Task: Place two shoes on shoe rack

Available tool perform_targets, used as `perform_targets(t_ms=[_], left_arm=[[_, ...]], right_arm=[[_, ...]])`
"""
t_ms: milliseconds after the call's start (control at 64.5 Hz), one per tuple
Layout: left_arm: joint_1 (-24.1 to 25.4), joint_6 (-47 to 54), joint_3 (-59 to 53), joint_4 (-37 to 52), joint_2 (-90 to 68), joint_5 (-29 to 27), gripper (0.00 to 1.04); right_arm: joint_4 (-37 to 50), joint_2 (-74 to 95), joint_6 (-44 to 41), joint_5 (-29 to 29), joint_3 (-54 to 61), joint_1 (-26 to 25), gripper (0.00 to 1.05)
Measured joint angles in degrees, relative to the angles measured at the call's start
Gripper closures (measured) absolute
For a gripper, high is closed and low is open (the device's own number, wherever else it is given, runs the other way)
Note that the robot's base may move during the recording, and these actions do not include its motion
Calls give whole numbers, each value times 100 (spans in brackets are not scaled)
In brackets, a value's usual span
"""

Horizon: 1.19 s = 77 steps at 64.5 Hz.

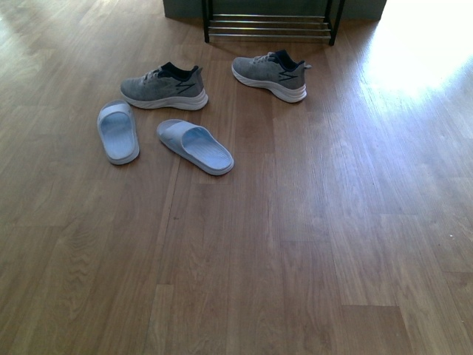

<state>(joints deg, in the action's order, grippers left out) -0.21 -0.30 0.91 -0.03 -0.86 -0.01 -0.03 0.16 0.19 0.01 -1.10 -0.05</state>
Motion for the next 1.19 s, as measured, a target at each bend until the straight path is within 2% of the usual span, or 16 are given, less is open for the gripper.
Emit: perform_targets(t_ms=[1193], left_arm=[[0,0,0,0,0,0,9]], right_arm=[[0,0,0,0,0,0,9]])
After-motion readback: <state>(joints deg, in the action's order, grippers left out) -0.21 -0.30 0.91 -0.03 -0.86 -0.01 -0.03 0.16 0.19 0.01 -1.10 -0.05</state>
